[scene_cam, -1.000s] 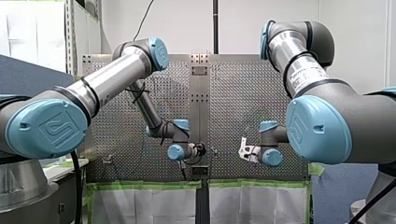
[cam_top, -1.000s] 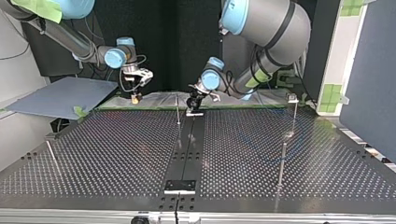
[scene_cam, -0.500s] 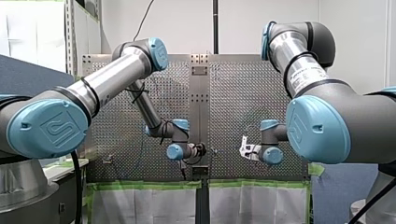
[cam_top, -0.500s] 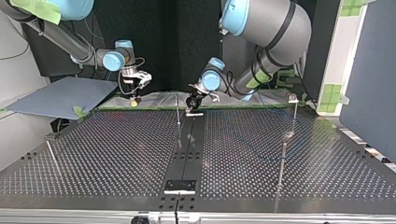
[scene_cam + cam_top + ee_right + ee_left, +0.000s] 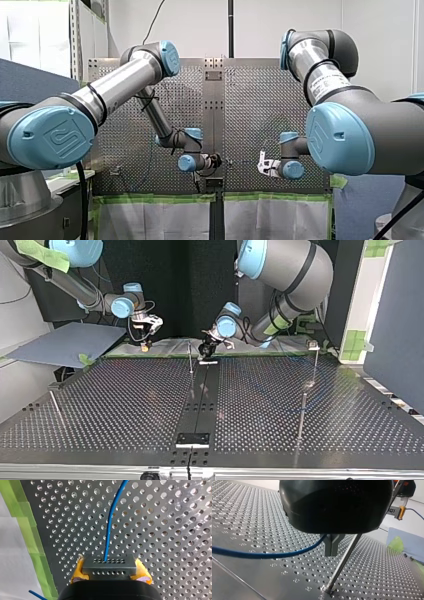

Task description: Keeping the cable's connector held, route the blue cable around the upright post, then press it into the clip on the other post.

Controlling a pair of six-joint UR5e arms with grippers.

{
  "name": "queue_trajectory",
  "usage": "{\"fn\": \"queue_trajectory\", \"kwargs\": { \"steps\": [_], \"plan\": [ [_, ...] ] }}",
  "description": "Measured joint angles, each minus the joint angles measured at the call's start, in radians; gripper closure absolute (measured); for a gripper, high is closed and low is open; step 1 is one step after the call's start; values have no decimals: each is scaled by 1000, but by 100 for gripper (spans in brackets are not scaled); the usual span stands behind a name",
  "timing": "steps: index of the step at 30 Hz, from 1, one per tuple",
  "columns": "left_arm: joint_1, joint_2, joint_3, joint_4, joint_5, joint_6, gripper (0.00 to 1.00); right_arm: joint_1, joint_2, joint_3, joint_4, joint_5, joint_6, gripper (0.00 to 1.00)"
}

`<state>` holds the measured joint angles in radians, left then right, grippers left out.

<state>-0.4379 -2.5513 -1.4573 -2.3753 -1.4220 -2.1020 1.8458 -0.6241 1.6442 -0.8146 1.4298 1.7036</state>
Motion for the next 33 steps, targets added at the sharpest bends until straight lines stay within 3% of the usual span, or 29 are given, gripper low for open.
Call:
{"fn": "queue_trajectory", "kwargs": {
  "steps": [8,18,25,33],
  "plan": [
    [0,0,0,17,-15,46,100,0,1,0,5,0,-6,100],
    [-6,0,0,-39,-18,147,100,15,1,0,12,0,-51,100],
    [-8,0,0,-61,-35,211,100,18,1,0,12,0,-57,100],
    [-12,0,0,-75,-52,240,100,18,2,0,12,0,-58,100]
  ]
}}
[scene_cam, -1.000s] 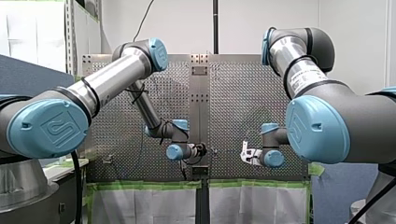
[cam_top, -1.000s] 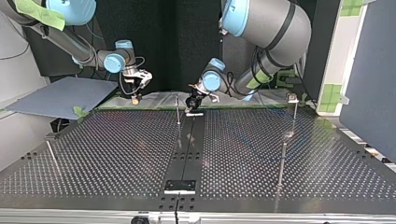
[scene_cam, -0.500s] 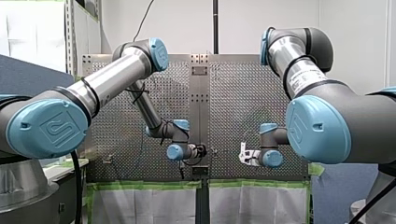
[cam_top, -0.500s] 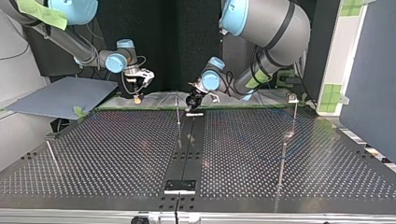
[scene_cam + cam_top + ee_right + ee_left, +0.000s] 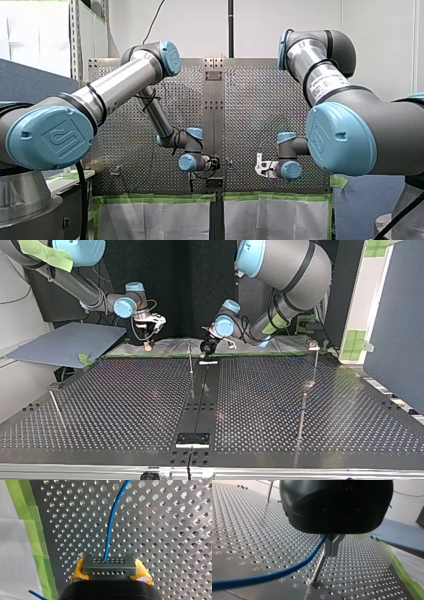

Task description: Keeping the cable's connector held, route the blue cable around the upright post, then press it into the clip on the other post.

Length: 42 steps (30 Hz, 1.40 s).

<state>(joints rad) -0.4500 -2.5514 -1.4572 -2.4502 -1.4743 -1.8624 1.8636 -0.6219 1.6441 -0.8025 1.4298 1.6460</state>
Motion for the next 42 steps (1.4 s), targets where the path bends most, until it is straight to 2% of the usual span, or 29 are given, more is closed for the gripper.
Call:
{"fn": "queue_trajectory", "kwargs": {
  "steps": [9,15,22,34,42],
  "plan": [
    [-5,0,0,-18,-3,22,100,-5,34,0,4,2,-9,100],
    [-9,0,0,-26,-4,34,100,-8,39,0,5,2,-10,100],
    [-9,1,0,-73,-18,81,100,-2,40,-5,6,2,-18,100],
    [2,1,0,-132,0,113,100,18,39,-9,8,0,-52,100],
    [7,1,-1,-143,-2,121,100,39,39,-24,27,2,-98,100]
  ]
}}
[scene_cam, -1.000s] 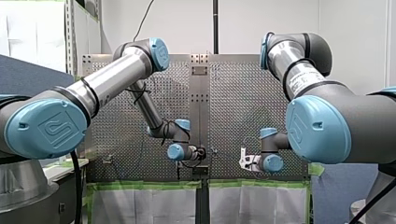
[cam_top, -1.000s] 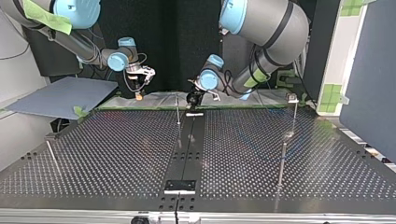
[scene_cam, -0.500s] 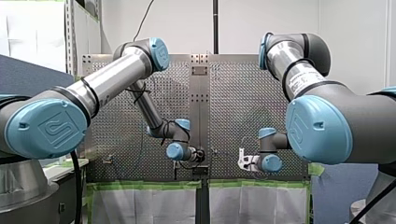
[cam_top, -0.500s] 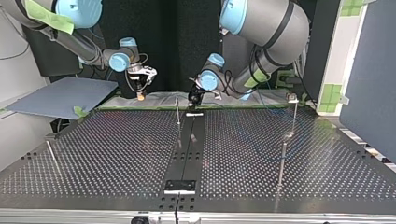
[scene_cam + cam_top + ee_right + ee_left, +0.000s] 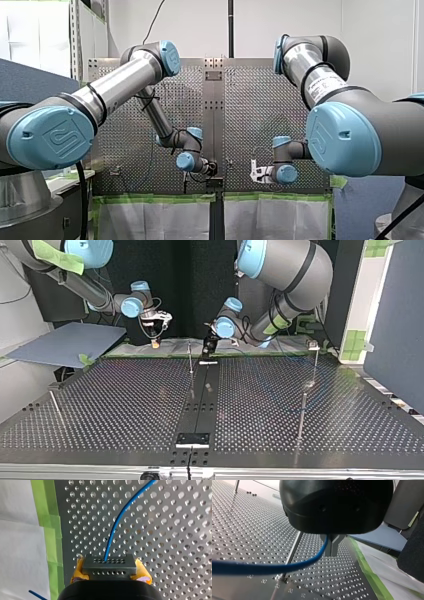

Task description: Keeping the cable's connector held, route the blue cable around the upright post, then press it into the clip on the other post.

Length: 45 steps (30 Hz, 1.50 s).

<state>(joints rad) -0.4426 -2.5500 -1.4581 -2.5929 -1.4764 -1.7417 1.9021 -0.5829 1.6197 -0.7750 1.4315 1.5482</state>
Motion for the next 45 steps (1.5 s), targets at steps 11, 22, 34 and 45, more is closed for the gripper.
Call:
{"fn": "queue_trajectory", "kwargs": {
  "steps": [11,22,34,45],
  "plan": [
    [5,1,0,-10,-6,44,100,23,-2,-2,10,1,-35,100],
    [-5,4,1,-22,0,108,100,27,-2,-4,12,0,-8,100],
    [-17,48,0,-36,-3,122,100,20,-1,-5,10,0,5,100],
    [-22,50,-35,-27,-11,133,100,16,-2,-5,11,-2,12,100]
  ]
}}
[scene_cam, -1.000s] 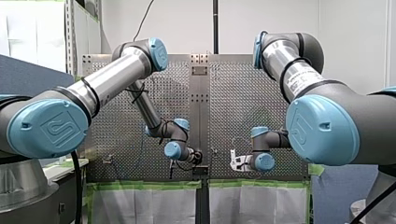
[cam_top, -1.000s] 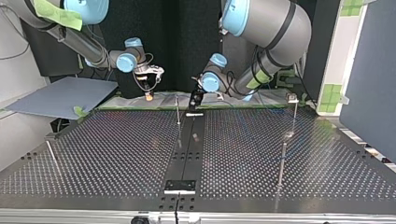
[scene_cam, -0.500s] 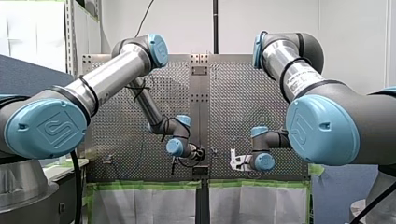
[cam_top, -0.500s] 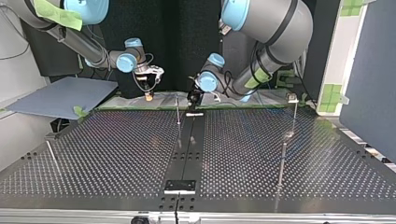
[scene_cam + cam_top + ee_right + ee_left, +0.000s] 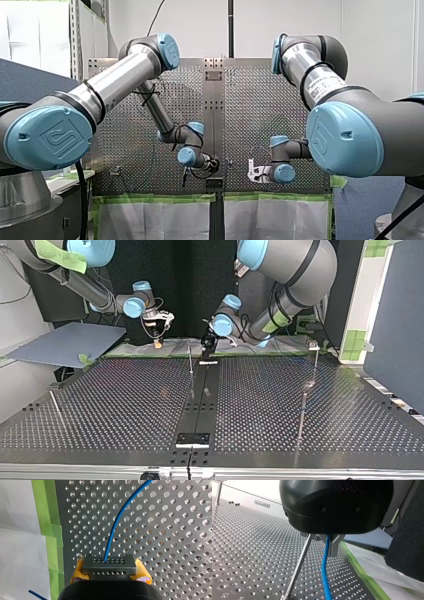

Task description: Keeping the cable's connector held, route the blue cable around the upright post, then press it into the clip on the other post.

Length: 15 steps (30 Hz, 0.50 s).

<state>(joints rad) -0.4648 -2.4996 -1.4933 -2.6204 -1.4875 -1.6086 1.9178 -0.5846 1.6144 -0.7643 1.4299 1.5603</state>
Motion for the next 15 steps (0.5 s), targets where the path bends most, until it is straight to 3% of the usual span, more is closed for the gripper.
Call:
{"fn": "queue_trajectory", "kwargs": {
  "steps": [6,10,15],
  "plan": [
    [-8,0,-10,17,-1,4,100,-2,0,0,-2,-1,12,100],
    [-6,0,-11,48,-2,-25,100,-7,1,-1,-10,-5,36,100],
    [-5,0,-11,72,-2,-64,100,-11,1,0,-19,-10,49,100]
  ]
}}
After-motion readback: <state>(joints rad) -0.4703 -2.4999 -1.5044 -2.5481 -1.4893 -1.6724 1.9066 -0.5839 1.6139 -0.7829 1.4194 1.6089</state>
